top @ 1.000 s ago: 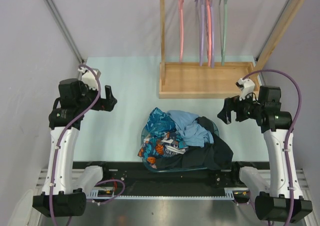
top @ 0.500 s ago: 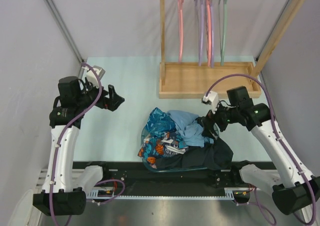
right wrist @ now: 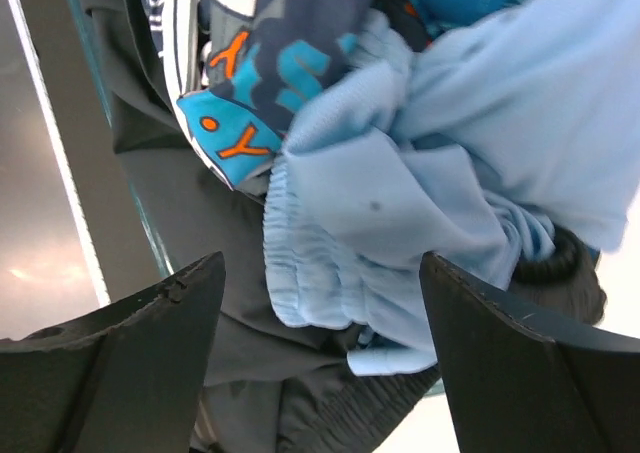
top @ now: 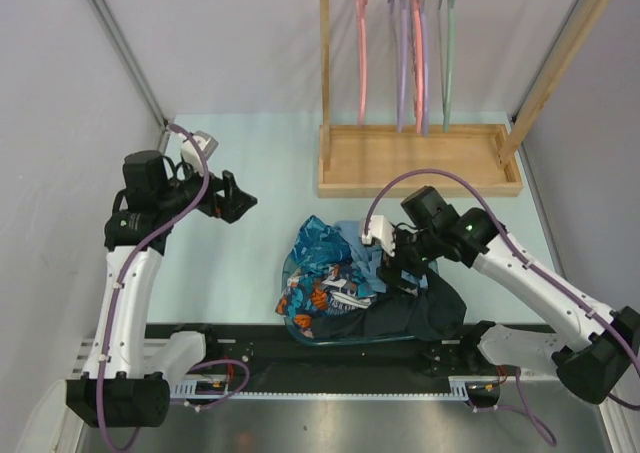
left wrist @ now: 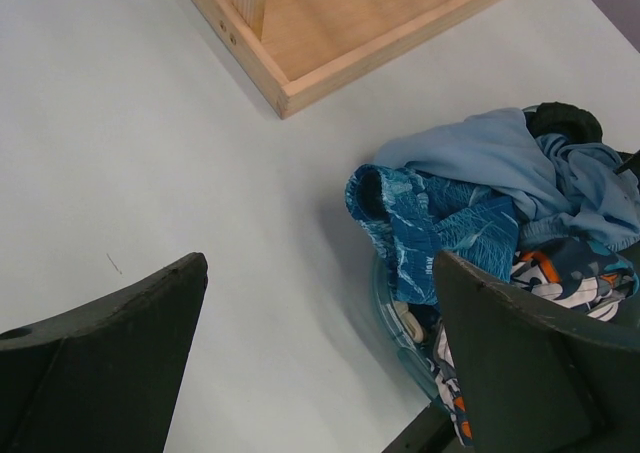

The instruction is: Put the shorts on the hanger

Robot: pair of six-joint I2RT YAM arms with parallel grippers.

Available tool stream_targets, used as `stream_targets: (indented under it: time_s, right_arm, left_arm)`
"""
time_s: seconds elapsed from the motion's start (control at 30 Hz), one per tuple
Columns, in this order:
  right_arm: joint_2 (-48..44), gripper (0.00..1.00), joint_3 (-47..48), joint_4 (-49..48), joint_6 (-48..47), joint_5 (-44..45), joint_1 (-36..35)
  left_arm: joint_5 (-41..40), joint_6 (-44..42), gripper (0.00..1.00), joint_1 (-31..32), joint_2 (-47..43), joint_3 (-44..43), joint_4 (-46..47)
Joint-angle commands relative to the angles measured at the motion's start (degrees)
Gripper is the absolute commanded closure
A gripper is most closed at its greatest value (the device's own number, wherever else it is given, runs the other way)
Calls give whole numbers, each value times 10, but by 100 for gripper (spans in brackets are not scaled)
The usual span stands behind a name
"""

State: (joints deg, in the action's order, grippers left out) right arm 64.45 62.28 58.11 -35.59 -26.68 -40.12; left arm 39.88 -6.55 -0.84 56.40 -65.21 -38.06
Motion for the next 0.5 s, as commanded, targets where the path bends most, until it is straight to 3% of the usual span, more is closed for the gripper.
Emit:
stream_targets:
  time_s: [0.0,0.13,0.23,0.27,0.33,0.47]
  right_arm:
    - [6,19,-19,-29,-33,38,-36]
    - [4,30,-48,-50,-39,83,-62]
    - [-9,52,-57,-65,-46,103,-69]
    - [-15,79,-51,-57,-47,110,-73]
    - [-25,98,-23,-45,-39,125,-80]
    - [-67,100,27,-20,-22,146,-80]
  left_arm:
    - [8,-11,0,3,2,5,18]
    - [6,-15,0,3,1,10,16]
    - [5,-22,0,3,-2,10,9]
    - [4,-29,0,3,-2,9,5]
    - [2,-36,0,3,-5,7,-3]
    - [11,-48,0,19,-10,5,-10]
